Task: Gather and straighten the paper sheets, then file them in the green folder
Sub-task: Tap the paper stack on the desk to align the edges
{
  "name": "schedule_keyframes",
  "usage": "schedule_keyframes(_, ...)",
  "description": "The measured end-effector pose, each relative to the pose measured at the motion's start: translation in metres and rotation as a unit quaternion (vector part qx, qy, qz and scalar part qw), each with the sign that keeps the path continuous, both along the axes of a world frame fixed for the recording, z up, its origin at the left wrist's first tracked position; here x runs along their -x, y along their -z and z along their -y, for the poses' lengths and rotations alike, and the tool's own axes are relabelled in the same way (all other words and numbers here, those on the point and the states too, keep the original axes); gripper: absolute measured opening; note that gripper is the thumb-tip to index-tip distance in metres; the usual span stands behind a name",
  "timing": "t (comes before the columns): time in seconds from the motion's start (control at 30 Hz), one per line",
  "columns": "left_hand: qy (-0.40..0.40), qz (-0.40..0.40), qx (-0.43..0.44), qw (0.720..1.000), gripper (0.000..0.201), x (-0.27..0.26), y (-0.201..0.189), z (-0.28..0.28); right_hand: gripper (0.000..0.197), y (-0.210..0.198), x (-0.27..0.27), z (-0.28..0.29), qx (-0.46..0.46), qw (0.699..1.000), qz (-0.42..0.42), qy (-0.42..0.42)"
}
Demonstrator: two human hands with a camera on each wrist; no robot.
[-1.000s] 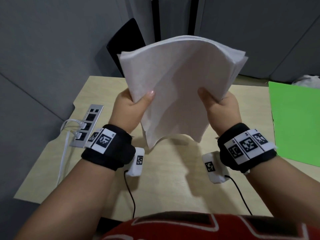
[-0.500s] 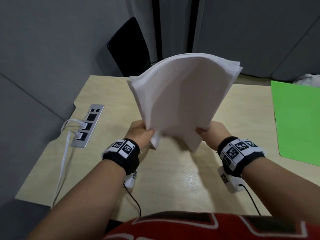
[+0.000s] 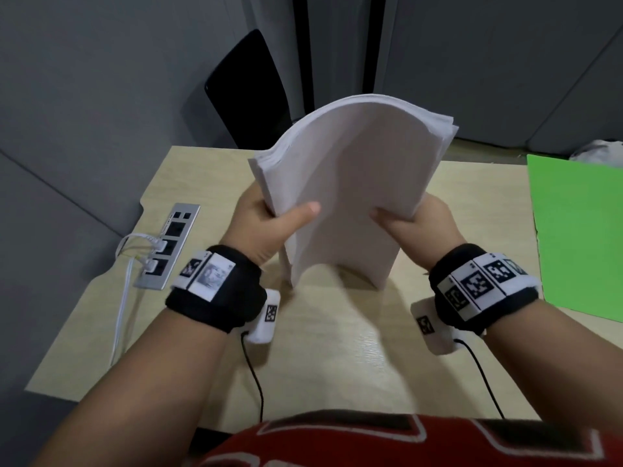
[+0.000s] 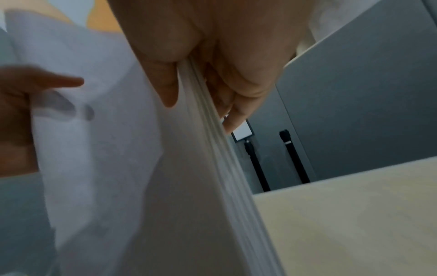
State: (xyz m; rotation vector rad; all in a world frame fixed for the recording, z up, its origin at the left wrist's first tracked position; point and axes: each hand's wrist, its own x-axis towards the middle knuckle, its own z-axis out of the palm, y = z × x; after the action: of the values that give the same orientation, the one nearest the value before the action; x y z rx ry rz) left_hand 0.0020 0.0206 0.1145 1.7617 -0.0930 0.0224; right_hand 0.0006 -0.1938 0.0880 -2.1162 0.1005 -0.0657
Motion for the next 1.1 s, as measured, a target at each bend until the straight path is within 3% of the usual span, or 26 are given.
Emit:
schedule_keyframes(0.1, 0.032, 0.105, 0.008, 0.994, 0.044, -0.002, -0.032, 0.002, 0.026, -0.024, 0.0, -0.008, -0.036, 0.995, 0.094, 0.009)
schedule_keyframes(0.27, 0.003, 0.136, -0.069, 0.988, 0.037, -0.003, -0.04, 0.005, 0.038, -0.048, 0.007, -0.017, -0.113, 0.968, 0.224, -0.028)
schedule_keyframes(0.37, -0.034, 0.188, -0.154, 0.969, 0.039, -0.002, -0.037, 0.008, 0.04, -0.046, 0.007, -0.021, -0.102, 0.961, 0.253, -0.035)
schedule_keyframes(0.47, -0.046, 0.216, -0.147, 0.964, 0.038, -0.003, -0.034, 0.01, 0.04, -0.045, 0.008, -0.024, -0.102, 0.96, 0.258, -0.033)
schedule_keyframes(0.6, -0.009, 0.103, -0.039, 0.994, 0.042, -0.003, -0.018, -0.001, 0.03, -0.036, 0.007, -0.02, -0.087, 0.98, 0.176, 0.014)
schedule_keyframes(0.67, 0.011, 0.006, -0.049, 0.999, 0.043, -0.003, -0.004, -0.004, 0.023, -0.025, 0.005, -0.018, -0.057, 0.994, 0.08, 0.039)
schedule_keyframes(0.73, -0.009, -0.051, -0.081, 0.995, 0.028, -0.001, 0.004, -0.001, 0.017, -0.019, 0.006, -0.018, -0.065, 0.996, 0.035, 0.054)
schedule_keyframes(0.8, -0.056, -0.051, -0.06, 0.995, 0.007, -0.003, 0.005, -0.002, 0.015, -0.025, 0.007, -0.019, -0.089, 0.992, 0.058, 0.071)
schedule_keyframes(0.93, -0.085, 0.02, -0.04, 0.995, 0.01, -0.004, 0.0, -0.013, 0.019, -0.036, 0.005, -0.019, -0.11, 0.983, 0.109, 0.095)
schedule_keyframes(1.03, -0.077, -0.026, -0.037, 0.996, 0.01, -0.005, 0.023, -0.014, 0.016, -0.016, 0.003, -0.019, -0.07, 0.995, 0.01, 0.066)
schedule_keyframes(1.1, -0.065, -0.086, -0.059, 0.992, 0.017, -0.004, 0.046, -0.012, 0.02, 0.007, 0.006, -0.019, 0.015, 0.997, -0.071, 0.021)
